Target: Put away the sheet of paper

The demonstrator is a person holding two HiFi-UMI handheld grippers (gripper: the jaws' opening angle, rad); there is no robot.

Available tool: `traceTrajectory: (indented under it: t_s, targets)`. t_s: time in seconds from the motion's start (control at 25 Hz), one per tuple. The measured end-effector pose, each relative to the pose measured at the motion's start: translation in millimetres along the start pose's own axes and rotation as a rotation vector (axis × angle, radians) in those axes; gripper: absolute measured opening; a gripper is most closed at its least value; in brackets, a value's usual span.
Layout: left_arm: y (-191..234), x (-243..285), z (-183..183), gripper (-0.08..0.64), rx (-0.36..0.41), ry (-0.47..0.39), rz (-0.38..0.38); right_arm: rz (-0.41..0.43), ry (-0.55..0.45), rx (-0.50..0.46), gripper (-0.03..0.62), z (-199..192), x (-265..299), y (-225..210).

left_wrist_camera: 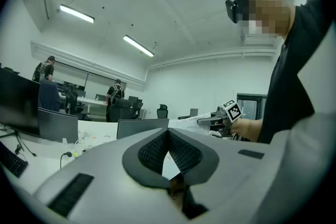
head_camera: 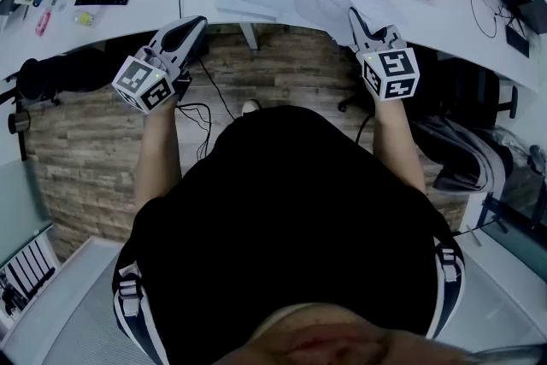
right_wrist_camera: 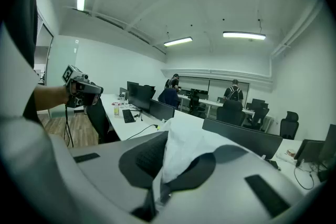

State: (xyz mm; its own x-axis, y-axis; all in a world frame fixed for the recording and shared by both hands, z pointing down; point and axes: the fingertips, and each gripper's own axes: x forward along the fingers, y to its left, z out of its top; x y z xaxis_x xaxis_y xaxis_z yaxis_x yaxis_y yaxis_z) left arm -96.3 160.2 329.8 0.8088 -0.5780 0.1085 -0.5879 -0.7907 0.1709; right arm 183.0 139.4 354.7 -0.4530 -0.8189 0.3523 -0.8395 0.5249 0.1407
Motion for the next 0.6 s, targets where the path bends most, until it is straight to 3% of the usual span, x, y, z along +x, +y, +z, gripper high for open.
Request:
traceTrajectory:
  t_s: [0.6]
  targets:
    - [37.4,-0.3,3.7,0.021,0.001,0.023,-0.146,-0.092,-0.007,0.062,0.015,8.3,29.6,15.8]
